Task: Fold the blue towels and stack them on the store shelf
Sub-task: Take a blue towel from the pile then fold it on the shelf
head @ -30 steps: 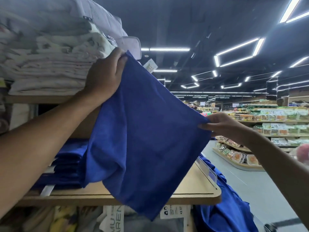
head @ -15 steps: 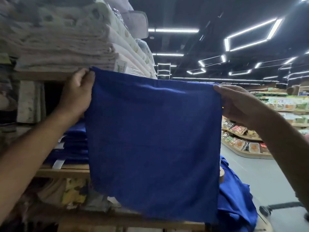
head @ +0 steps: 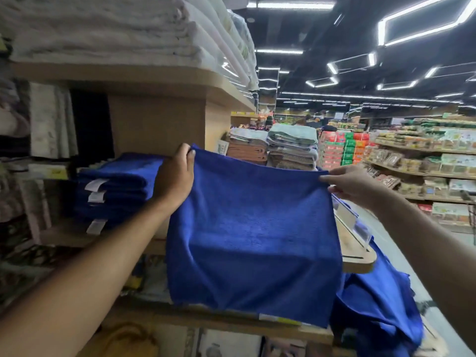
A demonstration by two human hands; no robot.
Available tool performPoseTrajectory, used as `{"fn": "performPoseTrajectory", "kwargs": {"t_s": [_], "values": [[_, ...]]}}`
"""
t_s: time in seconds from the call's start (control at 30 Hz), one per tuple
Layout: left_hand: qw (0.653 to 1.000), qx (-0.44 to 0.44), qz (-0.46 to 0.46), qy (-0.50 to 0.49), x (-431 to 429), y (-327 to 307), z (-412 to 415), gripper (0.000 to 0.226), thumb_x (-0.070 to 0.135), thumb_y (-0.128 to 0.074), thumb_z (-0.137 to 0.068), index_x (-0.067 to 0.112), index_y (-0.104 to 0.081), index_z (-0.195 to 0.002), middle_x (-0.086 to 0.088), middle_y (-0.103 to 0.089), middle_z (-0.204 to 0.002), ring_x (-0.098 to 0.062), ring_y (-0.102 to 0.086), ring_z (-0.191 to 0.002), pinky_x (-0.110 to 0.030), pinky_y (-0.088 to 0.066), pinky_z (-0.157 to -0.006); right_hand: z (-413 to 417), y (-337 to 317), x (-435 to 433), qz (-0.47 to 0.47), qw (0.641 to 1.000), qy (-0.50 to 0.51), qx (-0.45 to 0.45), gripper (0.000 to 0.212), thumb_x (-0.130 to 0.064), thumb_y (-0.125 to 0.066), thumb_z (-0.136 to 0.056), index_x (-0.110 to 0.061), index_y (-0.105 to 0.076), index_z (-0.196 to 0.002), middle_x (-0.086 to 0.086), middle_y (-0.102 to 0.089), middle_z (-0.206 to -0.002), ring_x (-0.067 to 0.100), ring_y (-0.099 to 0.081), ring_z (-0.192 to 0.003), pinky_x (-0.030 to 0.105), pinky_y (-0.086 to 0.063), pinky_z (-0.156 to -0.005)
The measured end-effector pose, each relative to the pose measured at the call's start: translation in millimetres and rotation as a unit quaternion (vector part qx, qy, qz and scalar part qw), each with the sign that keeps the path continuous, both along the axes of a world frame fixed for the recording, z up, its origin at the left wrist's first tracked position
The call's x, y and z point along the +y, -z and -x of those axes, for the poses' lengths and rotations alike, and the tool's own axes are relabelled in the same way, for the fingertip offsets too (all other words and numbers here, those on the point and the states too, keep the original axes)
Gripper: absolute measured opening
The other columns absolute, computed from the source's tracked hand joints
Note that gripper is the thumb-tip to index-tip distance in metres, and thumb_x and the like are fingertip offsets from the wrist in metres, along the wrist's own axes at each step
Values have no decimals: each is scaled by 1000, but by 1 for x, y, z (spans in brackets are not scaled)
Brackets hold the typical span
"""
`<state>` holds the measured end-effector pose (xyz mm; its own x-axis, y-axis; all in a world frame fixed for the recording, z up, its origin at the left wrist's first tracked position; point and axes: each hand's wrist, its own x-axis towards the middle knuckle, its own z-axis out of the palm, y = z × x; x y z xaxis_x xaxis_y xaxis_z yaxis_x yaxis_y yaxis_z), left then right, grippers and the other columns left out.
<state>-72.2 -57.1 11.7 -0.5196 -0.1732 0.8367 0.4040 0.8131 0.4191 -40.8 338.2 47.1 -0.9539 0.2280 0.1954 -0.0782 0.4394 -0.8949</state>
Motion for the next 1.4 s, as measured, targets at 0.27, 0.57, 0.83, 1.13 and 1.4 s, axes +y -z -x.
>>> {"fn": "performPoseTrajectory", "kwargs": {"t_s": [0.27, 0.57, 0.83, 1.13, 1.4], "values": [[988, -70, 123, -67, 14, 19, 74, 24, 37, -43, -104, 16, -55, -106, -23, -67, -88, -46, -66, -83, -45, -52, -63, 59, 21, -18, -39, 998, 46, -1, 4, 3, -62, -94, 0, -62, -96, 18, -66, -84, 20, -68, -63, 30, -63, -65], [929, -265, 247, -72, 15, 41, 53, 41, 38, -50, -94, 30, -52, -134, -7, -63, -125, -35, -59, -114, -39, -49, -81, 64, 63, -44, -389, 919, 33, -59, 69, -42, -64, -75, -12, -52, -137, 9, -51, -143, 27, -50, -131, 46, -47, -106], [991, -26, -93, 96, -16, 104, -129, 18, 47, -55, -89, 30, -55, -93, 11, -63, -82, -9, -61, -67, -28, -48, -59, -18, 93, -89, -419, 897, -136, -25, 67, -68, -38, -98, -28, -42, -151, -5, -38, -159, 19, -30, -148, 35, -27, -117], [868, -203, -366, 267, 3, 192, -164, 29, 47, -81, -78, 32, -66, -97, -5, -73, -92, -18, -64, -64, -25, -48, -51, -24, 99, -93, -465, 877, -115, -26, 64, -72, -36, -96, -36, -45, -149, -11, -40, -158, 19, -31, -147, 40, -28, -115], [821, -215, -471, 241, -37, 198, -168, 33, 63, -73, -72, 37, -68, -92, -1, -76, -96, -22, -74, -84, -38, -56, -62, -23, 98, -92, -453, 884, -111, -29, 65, -72, -38, -95, -37, -44, -149, -13, -39, -158, 17, -30, -148, 40, -28, -115]]}}
